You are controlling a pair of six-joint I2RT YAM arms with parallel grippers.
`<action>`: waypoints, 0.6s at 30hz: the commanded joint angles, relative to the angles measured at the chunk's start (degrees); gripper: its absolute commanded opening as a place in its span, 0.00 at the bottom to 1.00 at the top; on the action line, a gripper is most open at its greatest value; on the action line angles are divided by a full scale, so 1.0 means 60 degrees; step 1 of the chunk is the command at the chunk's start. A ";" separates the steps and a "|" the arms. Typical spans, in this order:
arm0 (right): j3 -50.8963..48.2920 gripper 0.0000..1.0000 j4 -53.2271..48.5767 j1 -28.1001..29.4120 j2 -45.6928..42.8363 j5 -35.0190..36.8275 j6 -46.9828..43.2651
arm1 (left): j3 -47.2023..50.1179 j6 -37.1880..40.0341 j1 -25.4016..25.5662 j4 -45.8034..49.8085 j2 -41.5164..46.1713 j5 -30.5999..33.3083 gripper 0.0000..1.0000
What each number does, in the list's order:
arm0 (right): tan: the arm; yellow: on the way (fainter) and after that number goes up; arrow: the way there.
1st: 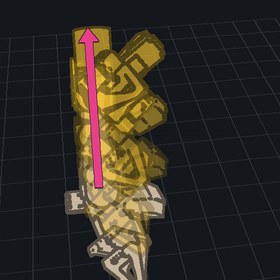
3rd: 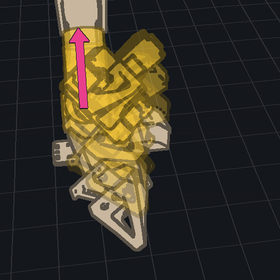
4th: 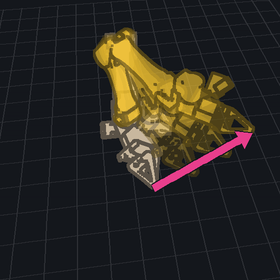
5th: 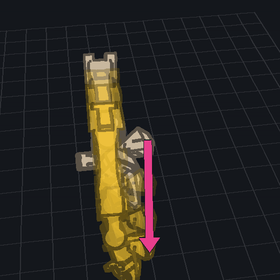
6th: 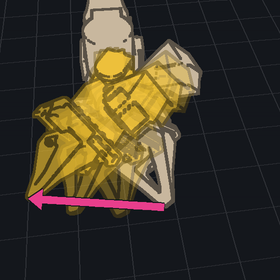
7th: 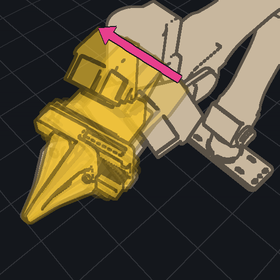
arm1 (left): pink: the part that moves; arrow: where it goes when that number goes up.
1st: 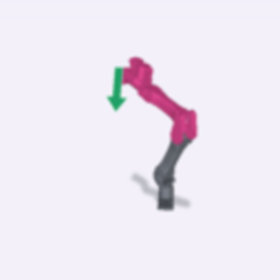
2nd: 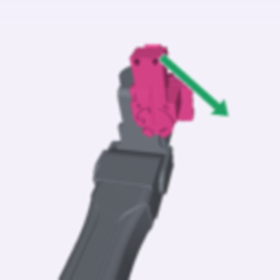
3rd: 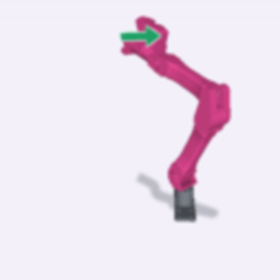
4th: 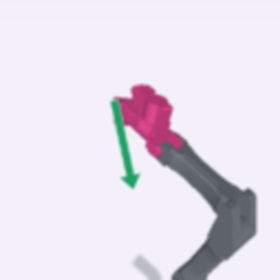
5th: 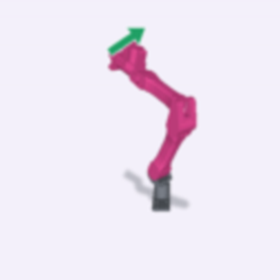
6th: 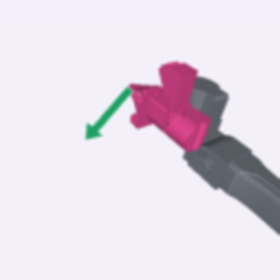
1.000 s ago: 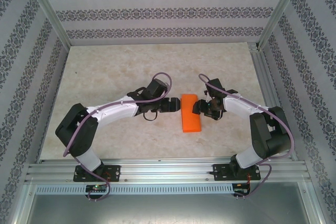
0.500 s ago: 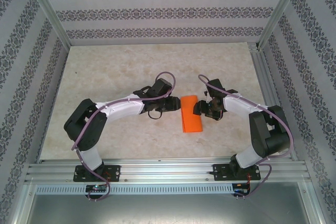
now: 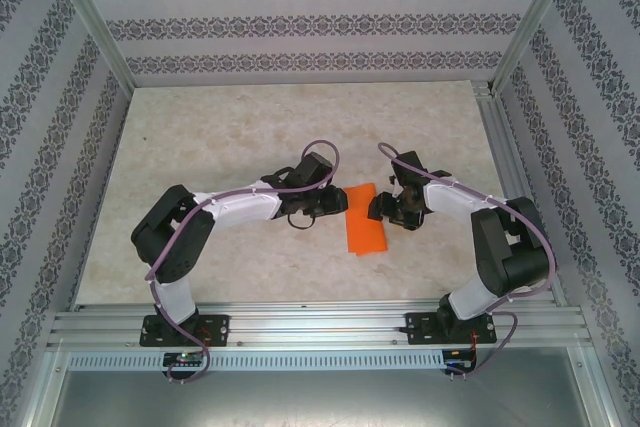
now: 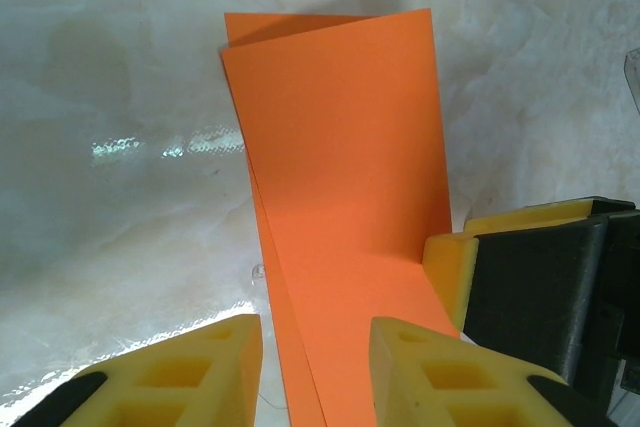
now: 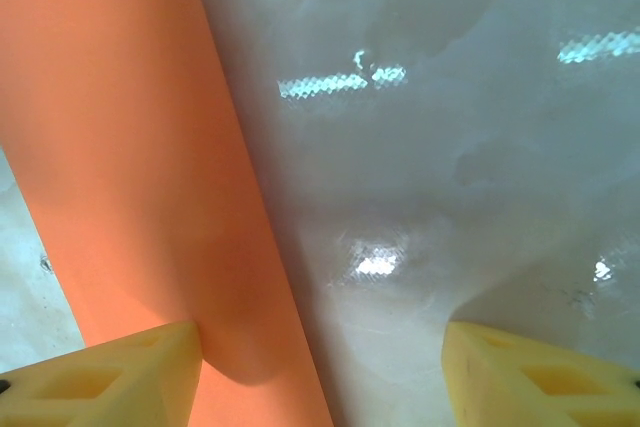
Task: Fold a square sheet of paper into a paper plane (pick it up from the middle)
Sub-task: Fold the square sheet of paper in half at the center of the table.
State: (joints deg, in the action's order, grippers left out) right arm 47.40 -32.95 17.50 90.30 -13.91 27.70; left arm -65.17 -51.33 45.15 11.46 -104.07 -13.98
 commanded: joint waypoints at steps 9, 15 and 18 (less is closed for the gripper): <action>-0.0143 0.66 0.0699 0.0130 -0.0222 0.0477 0.0781 | -0.0355 -0.0131 0.0153 -0.0568 -0.0331 -0.0267 0.31; -0.0125 0.65 0.0599 0.0292 -0.0126 -0.0079 0.0212 | -0.0448 -0.0065 0.0164 -0.0411 -0.0354 -0.0223 0.31; -0.0079 0.65 0.0449 0.0300 -0.0167 -0.0157 -0.0080 | -0.0477 -0.0043 0.0166 -0.0314 -0.0323 -0.0171 0.31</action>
State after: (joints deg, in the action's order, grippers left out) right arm 47.27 -30.28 18.76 90.26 -13.63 29.61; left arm -66.43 -51.55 45.19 10.28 -105.69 -14.72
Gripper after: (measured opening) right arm 0.652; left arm 0.311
